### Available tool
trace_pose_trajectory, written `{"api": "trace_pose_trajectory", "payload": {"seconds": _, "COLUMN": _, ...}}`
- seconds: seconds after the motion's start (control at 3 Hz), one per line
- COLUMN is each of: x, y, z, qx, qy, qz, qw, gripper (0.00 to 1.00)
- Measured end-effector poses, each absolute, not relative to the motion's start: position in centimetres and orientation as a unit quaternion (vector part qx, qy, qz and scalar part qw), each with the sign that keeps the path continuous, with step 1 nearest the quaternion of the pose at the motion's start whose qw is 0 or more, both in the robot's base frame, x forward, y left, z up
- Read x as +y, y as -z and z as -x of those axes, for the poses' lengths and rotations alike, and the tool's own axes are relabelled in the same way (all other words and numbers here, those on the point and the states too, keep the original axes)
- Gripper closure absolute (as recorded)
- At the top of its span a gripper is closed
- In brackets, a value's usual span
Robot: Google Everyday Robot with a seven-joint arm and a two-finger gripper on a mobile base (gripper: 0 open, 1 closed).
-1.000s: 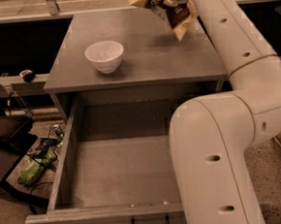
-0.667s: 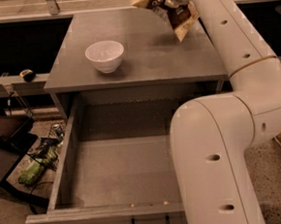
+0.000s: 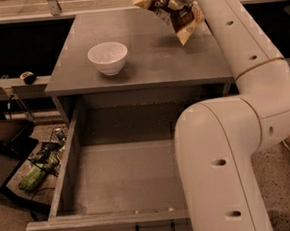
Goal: Pick brown chip bag from top drawer and place on counter
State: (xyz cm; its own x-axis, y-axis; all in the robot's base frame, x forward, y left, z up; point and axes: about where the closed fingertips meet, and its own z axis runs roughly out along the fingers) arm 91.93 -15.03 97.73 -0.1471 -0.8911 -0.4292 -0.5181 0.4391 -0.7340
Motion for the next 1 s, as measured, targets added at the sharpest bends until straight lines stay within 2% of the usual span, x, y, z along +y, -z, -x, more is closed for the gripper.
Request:
{"api": "trace_pose_trajectory", "payload": {"seconds": 0.33, "x": -15.0, "y": -97.7, "z": -91.9, "qx": 0.727, "qy": 0.213, "qz": 0.485, "qw": 0.438, "gripper": 0.14}}
{"api": "trace_pose_trajectory", "payload": {"seconds": 0.67, "x": -15.0, "y": -97.7, "z": -91.9, "qx": 0.727, "qy": 0.213, "qz": 0.485, "qw": 0.438, "gripper": 0.00}}
{"api": "trace_pose_trajectory", "payload": {"seconds": 1.0, "x": -15.7, "y": -99.0, "z": -91.4, "qx": 0.727, "qy": 0.209, "qz": 0.475, "qw": 0.449, "gripper": 0.00}}
